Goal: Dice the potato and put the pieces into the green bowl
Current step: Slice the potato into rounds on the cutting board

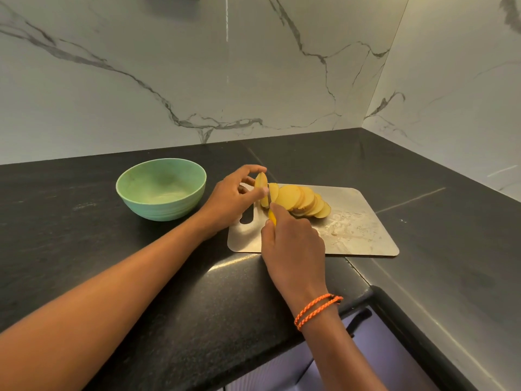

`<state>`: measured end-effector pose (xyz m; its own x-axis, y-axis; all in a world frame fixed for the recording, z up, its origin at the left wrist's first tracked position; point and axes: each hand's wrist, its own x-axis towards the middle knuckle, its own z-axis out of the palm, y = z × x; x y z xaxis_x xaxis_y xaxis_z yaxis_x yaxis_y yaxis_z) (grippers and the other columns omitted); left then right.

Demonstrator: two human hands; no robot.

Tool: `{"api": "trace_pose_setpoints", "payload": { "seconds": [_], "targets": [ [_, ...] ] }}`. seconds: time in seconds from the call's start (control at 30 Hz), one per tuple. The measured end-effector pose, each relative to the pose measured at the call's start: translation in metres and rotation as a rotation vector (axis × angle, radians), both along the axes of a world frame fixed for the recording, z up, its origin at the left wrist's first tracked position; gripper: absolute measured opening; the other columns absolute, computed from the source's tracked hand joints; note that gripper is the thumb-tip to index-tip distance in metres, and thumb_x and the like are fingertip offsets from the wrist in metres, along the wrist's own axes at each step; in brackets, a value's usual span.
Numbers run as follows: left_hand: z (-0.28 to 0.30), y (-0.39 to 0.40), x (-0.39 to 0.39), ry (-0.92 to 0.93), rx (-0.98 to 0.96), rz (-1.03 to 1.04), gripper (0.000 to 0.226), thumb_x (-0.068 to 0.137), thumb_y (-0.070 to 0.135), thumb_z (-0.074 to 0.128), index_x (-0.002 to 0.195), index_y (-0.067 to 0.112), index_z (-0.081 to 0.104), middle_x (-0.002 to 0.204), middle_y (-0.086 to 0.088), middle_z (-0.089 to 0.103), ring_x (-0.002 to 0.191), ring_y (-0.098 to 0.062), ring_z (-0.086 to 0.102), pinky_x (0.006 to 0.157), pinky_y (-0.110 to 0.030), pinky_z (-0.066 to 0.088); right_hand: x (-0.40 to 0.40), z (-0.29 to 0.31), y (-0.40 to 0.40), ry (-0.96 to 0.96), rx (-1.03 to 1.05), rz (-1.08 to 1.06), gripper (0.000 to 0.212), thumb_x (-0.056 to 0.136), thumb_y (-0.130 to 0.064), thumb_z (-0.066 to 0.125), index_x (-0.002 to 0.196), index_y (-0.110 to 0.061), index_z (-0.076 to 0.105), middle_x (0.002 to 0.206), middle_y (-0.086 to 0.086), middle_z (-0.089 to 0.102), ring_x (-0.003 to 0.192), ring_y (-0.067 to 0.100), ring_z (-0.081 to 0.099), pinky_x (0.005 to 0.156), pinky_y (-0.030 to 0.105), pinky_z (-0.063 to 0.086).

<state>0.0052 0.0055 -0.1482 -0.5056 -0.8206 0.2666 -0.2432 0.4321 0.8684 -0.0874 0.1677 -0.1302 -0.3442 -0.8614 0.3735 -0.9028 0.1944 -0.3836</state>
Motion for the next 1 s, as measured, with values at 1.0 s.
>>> {"api": "trace_pose_setpoints", "payload": {
  "seconds": [1.0],
  "targets": [
    [-0.002,0.001,-0.01,-0.276,-0.351,0.055,0.06,0.085,0.037,0.086,0.138,0.038,0.056,0.101,0.005,0.058,0.09,-0.011,0.061,0.087,-0.043,0.059,-0.073,-0.005,0.009,-0.177,-0.018,-0.16,0.042,0.105,-0.041,0.049,0.144,-0.027,0.057,0.135,0.0,0.066,0.119,0.022,0.061,0.096,0.038,0.051]
  ]
}}
